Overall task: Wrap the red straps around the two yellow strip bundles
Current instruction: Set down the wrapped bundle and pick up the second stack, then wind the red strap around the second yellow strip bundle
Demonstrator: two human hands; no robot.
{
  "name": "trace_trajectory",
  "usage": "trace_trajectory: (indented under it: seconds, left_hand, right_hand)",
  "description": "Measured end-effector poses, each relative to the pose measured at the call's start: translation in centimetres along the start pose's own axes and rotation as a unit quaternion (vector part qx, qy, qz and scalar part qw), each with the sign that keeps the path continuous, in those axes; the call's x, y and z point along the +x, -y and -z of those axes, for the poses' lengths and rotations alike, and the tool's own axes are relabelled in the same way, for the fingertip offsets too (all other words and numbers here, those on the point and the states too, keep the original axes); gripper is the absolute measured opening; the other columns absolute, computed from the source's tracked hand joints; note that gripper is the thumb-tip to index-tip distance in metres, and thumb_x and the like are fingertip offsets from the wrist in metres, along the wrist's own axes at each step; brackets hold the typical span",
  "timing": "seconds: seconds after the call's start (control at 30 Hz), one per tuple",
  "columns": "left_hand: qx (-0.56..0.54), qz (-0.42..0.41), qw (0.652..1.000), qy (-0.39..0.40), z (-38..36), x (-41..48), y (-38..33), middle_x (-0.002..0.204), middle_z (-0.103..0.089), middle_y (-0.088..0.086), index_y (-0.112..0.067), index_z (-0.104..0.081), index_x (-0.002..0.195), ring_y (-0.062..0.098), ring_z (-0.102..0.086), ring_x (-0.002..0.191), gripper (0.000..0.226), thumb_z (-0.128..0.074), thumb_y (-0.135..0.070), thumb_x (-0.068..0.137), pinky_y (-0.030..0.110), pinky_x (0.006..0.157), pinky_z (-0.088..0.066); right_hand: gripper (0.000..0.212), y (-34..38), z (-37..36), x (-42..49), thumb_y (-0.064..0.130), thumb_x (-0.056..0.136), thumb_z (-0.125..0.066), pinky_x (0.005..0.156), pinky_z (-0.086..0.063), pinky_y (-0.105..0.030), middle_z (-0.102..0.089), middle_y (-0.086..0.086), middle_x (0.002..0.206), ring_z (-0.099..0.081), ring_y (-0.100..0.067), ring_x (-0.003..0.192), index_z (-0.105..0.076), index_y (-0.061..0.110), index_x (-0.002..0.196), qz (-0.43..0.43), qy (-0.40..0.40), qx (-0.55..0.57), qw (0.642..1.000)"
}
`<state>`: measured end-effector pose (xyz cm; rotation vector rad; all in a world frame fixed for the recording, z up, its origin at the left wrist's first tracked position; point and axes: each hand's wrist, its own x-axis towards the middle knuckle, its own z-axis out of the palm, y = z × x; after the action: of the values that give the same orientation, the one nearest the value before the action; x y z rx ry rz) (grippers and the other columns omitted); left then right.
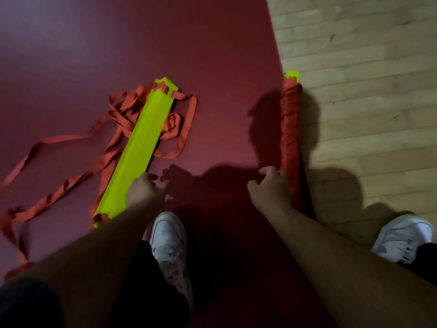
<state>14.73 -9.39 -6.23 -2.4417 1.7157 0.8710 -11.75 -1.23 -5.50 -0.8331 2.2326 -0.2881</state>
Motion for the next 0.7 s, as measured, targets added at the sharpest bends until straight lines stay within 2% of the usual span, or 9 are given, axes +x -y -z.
trace_trajectory:
  seconds: [0.07,0.13,0.23,0.3,0.37,0.47,0.53,0.6,0.7]
  left_hand:
    - [0.044,0.015,0.997,-0.059,1.3,1.3,2.3,0.122,-0.060,0.023,-0.007,-0.057,0.125,0.042,-0.055,0.115,0.059,-0.073,-0.044,0.082,0.045,0.096,-0.044]
    - [0.082,0.054,0.991,-0.087,2.0,2.6,4.5,0.132,-0.049,0.027,-0.005,-0.047,0.134,0.046,-0.045,0.122,0.078,-0.079,-0.047,0.077,0.049,0.103,-0.037]
    - [0.094,0.101,0.990,-0.009,3.0,4.5,7.2,0.147,-0.038,0.026,-0.007,-0.020,0.153,0.044,-0.039,0.134,0.113,-0.082,-0.055,0.071,0.048,0.109,-0.034]
    - [0.100,0.109,0.987,0.070,2.7,5.8,8.2,0.148,-0.039,0.026,-0.008,-0.007,0.156,0.042,-0.044,0.132,0.123,-0.082,-0.056,0.071,0.046,0.104,-0.040]
    - [0.133,0.103,0.983,0.075,2.0,6.3,8.2,0.145,-0.040,0.026,-0.007,-0.008,0.155,0.042,-0.044,0.131,0.127,-0.084,-0.057,0.067,0.047,0.104,-0.041]
    - [0.198,0.092,0.975,0.030,0.6,6.6,8.0,0.141,-0.038,0.019,-0.011,-0.021,0.149,0.039,-0.040,0.131,0.120,-0.085,-0.061,0.061,0.051,0.104,-0.040]
    - [0.174,0.087,0.980,0.051,0.1,7.4,7.9,0.145,-0.034,0.017,-0.014,-0.016,0.152,0.039,-0.040,0.133,0.121,-0.086,-0.058,0.063,0.052,0.105,-0.040]
    - [0.181,0.101,0.978,0.039,0.2,8.3,8.2,0.145,-0.035,0.016,-0.014,-0.013,0.154,0.037,-0.041,0.133,0.115,-0.084,-0.051,0.071,0.050,0.104,-0.040]
    - [0.267,0.090,0.959,0.026,0.9,8.8,8.4,0.140,-0.040,0.017,-0.009,-0.031,0.144,0.036,-0.039,0.130,0.102,-0.082,-0.056,0.070,0.048,0.101,-0.040]
  right_hand:
    - [0.042,1.9,-0.9,-0.7,0.031,0.085,-0.061,0.105,-0.042,-0.039,-0.049,-0.010,0.133,-0.053,-0.031,0.122,-0.056,0.022,0.127,0.020,0.020,0.011,1.000]
    - [0.041,3.2,-1.8,-1.5,0.030,0.085,-0.061,0.104,-0.045,-0.042,-0.048,-0.009,0.132,-0.055,-0.031,0.118,-0.057,0.022,0.125,0.036,0.040,0.014,0.998]
    - [0.041,4.3,-3.4,-2.6,0.029,0.085,-0.060,0.100,-0.048,-0.042,-0.046,-0.007,0.132,-0.057,-0.028,0.113,-0.056,0.024,0.125,0.047,0.069,0.006,0.997]
    - [0.040,4.5,-4.1,-2.9,0.030,0.085,-0.060,0.099,-0.049,-0.041,-0.046,-0.007,0.131,-0.058,-0.028,0.111,-0.055,0.024,0.124,0.049,0.078,0.000,0.996]
    - [0.041,4.4,-4.4,-3.0,0.031,0.085,-0.061,0.099,-0.050,-0.042,-0.046,-0.007,0.131,-0.058,-0.028,0.111,-0.055,0.025,0.125,0.052,0.077,-0.011,0.996]
    - [0.040,4.3,-4.3,-2.9,0.031,0.087,-0.061,0.098,-0.048,-0.037,-0.045,-0.007,0.132,-0.058,-0.027,0.112,-0.055,0.024,0.125,0.049,0.075,-0.027,0.996]
    - [0.039,4.0,-4.1,-2.7,0.030,0.087,-0.061,0.094,-0.049,-0.034,-0.045,-0.007,0.133,-0.059,-0.026,0.110,-0.055,0.023,0.125,0.044,0.075,-0.033,0.996]
    - [0.039,4.0,-4.0,-2.7,0.030,0.087,-0.061,0.094,-0.050,-0.035,-0.045,-0.007,0.132,-0.060,-0.026,0.107,-0.055,0.023,0.124,0.039,0.075,-0.029,0.996]
    - [0.038,3.8,-4.1,-2.5,0.029,0.086,-0.061,0.097,-0.050,-0.036,-0.045,-0.007,0.131,-0.061,-0.026,0.106,-0.056,0.023,0.123,0.035,0.075,-0.019,0.996]
